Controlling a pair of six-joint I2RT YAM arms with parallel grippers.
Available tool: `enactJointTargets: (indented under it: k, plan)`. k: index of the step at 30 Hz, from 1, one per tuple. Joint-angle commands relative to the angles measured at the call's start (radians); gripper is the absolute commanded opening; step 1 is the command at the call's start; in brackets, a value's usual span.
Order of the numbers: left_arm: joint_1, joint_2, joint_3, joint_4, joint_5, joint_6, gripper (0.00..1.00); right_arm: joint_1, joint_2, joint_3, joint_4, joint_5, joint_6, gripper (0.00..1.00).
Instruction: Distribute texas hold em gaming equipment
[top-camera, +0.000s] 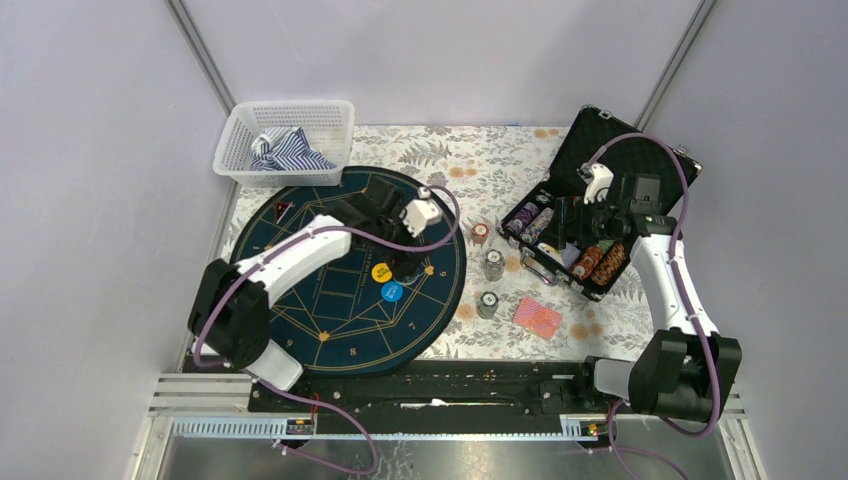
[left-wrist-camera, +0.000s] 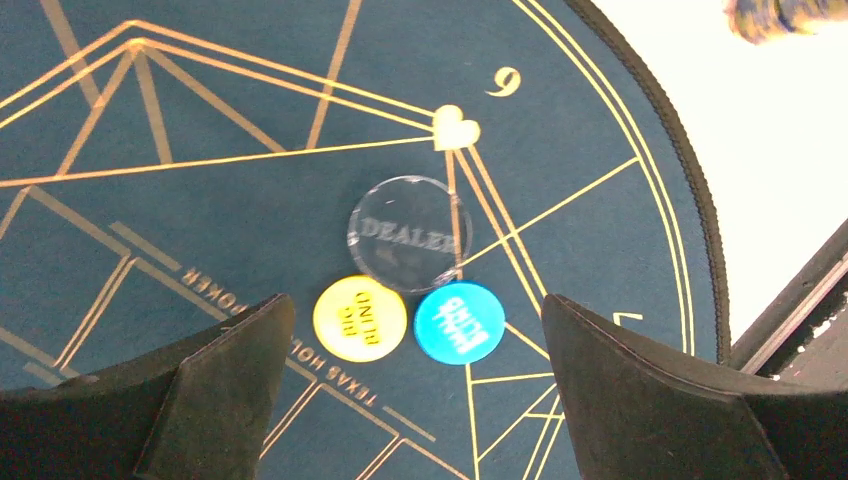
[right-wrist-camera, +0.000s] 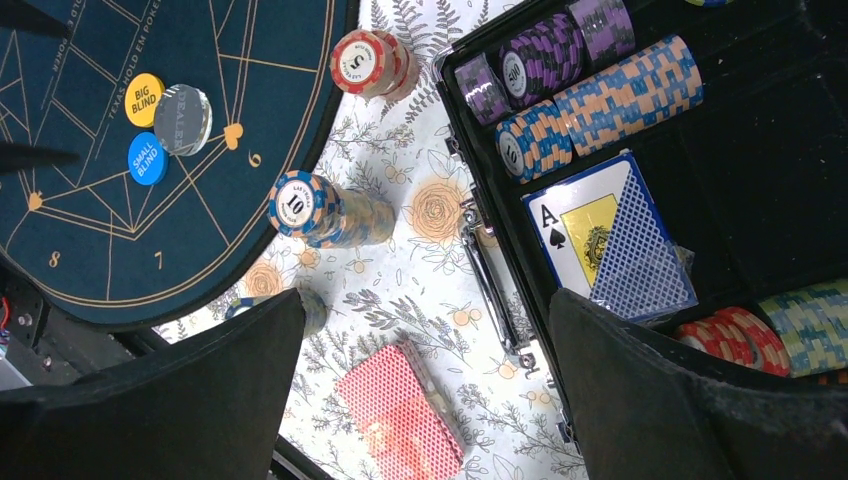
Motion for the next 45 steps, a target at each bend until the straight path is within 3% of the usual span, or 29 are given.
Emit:
enactJointTargets:
  k: [1, 11, 23, 31, 34, 40, 45]
  plan:
    - [-0.086, 0.068, -0.016, 0.062, -0.072, 0.027, 0.99, 0.001, -0.051, -0.004, 0.046, -0.009, -0.005, 1.00]
    - [-0.158, 0.121, -0.089, 0.137, -0.096, 0.003, 0.99, 0.001, -0.041, -0.011, 0.050, -0.012, -0.011, 1.00]
    - [-0.139, 0.210, -0.066, 0.213, -0.177, -0.022, 0.99, 0.001, -0.046, -0.018, 0.049, -0.023, -0.014, 1.00]
    - [-0.098, 0.255, -0.060, 0.207, -0.147, -0.031, 0.98, 0.001, -0.042, -0.020, 0.050, -0.026, -0.018, 1.00]
    - [-0.093, 0.258, -0.063, 0.207, -0.136, -0.034, 0.92, 0.001, -0.038, -0.019, 0.050, -0.029, -0.018, 1.00]
    - [-0.059, 0.274, -0.035, 0.190, -0.128, -0.047, 0.69, 0.002, -0.036, -0.019, 0.050, -0.031, -0.021, 1.00]
    - [0.003, 0.291, 0.041, 0.179, -0.148, -0.062, 0.61, 0.002, -0.030, -0.018, 0.049, -0.034, -0.021, 1.00]
